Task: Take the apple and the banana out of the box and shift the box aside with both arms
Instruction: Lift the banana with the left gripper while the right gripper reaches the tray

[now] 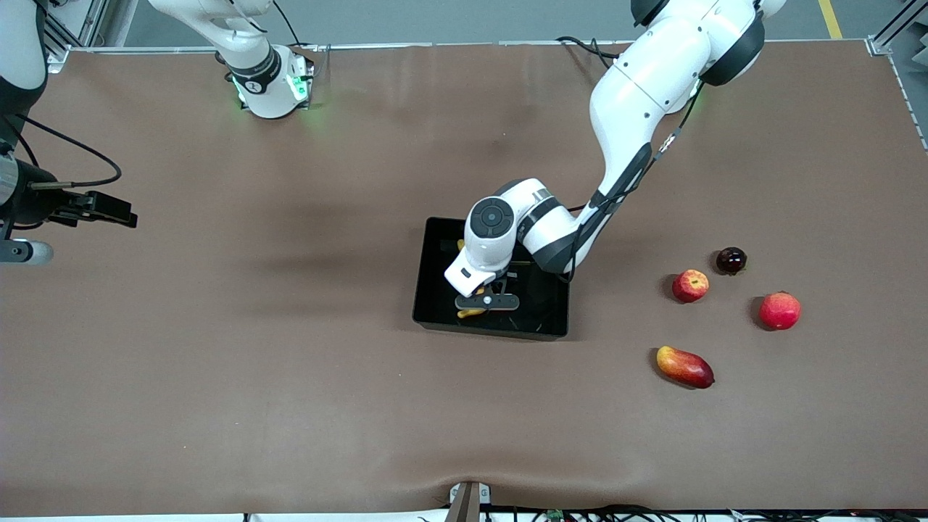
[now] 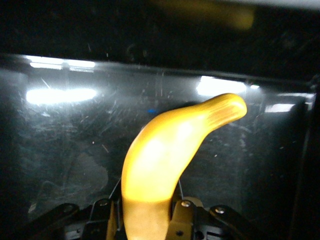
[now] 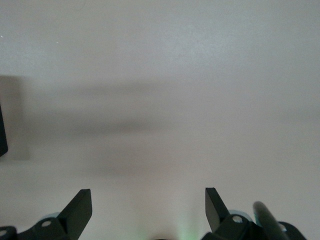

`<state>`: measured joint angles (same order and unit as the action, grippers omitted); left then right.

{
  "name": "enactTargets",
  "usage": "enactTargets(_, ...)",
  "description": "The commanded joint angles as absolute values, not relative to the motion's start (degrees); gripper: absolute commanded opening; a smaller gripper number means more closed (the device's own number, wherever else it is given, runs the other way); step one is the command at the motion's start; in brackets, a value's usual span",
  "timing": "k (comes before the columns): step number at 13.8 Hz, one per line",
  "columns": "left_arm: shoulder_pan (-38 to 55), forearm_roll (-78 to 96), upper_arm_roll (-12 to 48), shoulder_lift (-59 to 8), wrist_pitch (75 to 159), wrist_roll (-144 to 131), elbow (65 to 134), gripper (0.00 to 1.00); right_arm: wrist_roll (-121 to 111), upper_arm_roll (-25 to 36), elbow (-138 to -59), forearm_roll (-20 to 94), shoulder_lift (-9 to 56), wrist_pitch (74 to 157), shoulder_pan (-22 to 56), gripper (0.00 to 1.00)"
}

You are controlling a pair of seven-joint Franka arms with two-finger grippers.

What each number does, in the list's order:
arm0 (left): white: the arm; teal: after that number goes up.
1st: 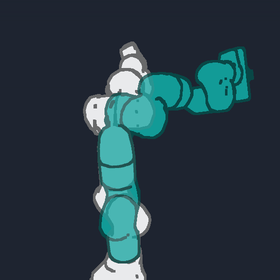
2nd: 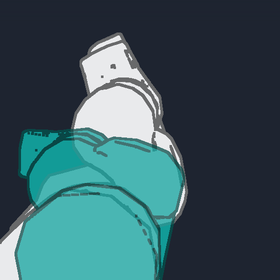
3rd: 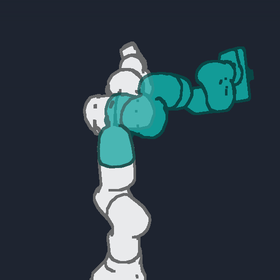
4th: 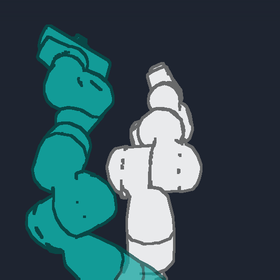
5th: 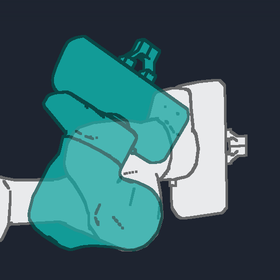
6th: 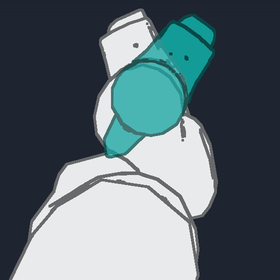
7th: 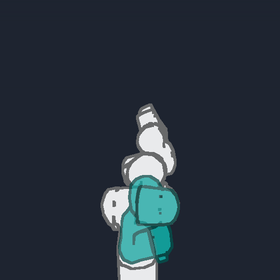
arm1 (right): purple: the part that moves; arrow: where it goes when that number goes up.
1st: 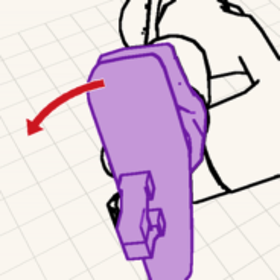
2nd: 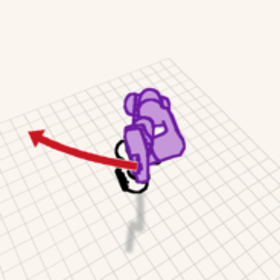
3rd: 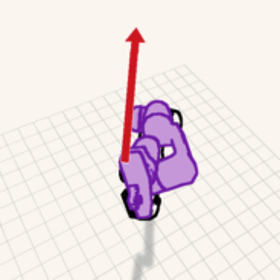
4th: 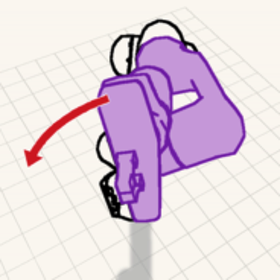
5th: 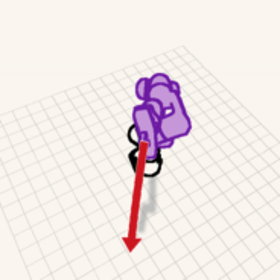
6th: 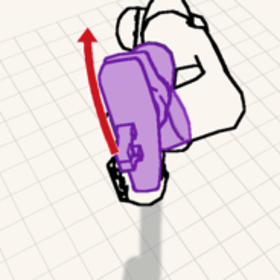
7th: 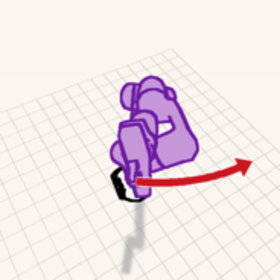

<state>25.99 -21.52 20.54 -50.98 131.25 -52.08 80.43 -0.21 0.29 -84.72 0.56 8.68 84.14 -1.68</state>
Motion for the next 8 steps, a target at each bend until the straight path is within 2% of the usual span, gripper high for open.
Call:
enactTargets(1,25.7,-22.6,20.7,-46.8,127.4,-52.8,80.4,0.00,0.1,0.0,-84.6,0.8,8.4,83.0,-1.7,1.00)
enactTargets(5,24.3,-20.8,21.0,-38.3,117.5,-52.4,80.6,0.00,0.3,0.2,-84.6,6.9,8.5,82.9,-1.9,1.00)
enactTargets(8,19.2,-19.4,21.0,-33.8,112.2,-50.0,80.8,0.00,2.2,0.1,-85.4,10.2,10.0,85.4,-0.7,1.00)
